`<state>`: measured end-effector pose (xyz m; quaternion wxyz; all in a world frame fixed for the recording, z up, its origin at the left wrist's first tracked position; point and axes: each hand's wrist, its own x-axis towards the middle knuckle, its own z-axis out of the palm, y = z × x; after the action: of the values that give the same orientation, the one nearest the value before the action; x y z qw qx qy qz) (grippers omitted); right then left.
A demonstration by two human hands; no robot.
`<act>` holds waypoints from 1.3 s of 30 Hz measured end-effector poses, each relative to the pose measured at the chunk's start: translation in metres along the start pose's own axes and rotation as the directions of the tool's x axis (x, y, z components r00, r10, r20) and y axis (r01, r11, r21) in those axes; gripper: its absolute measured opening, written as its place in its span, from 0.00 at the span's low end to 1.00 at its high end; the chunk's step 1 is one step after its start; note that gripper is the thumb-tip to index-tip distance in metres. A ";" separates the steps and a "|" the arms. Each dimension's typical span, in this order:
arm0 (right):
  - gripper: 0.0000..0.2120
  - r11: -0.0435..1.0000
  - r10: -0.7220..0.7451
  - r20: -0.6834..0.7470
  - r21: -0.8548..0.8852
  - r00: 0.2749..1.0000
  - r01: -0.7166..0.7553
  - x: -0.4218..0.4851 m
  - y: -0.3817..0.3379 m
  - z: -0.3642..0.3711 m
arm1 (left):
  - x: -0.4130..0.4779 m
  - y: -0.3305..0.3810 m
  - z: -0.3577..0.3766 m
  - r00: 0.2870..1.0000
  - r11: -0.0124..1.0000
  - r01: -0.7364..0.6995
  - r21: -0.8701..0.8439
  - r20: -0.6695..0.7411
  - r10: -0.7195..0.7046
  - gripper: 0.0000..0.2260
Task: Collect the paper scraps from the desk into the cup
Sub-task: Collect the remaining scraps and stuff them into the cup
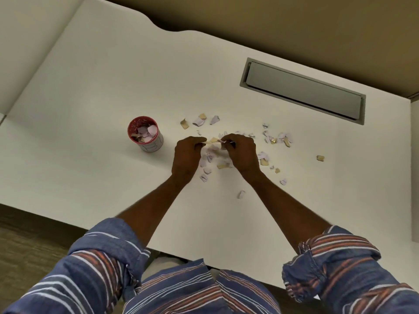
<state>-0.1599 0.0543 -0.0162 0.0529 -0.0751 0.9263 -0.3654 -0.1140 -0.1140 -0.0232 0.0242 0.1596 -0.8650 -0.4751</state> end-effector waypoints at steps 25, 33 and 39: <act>0.06 0.833 0.225 0.172 0.477 0.959 -0.281 0.026 -0.119 0.004 | 0.003 0.033 -0.106 0.976 0.975 0.038 -0.221 -0.202 -0.083 0.11; 0.07 0.848 0.202 0.146 0.468 0.968 -0.248 0.046 -0.196 0.061 | 0.027 -0.001 -0.169 0.988 0.952 0.155 0.265 -0.045 -0.148 0.11; 0.07 0.806 0.293 0.139 0.497 0.946 -0.322 0.052 -0.213 0.086 | 0.033 0.002 -0.169 0.987 0.895 0.143 0.422 0.003 -0.159 0.18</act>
<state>-0.1766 -0.1664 0.0650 0.1549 0.0828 0.7932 -0.5831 -0.1129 -0.2602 0.0671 -0.0641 0.2189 -0.9322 -0.2810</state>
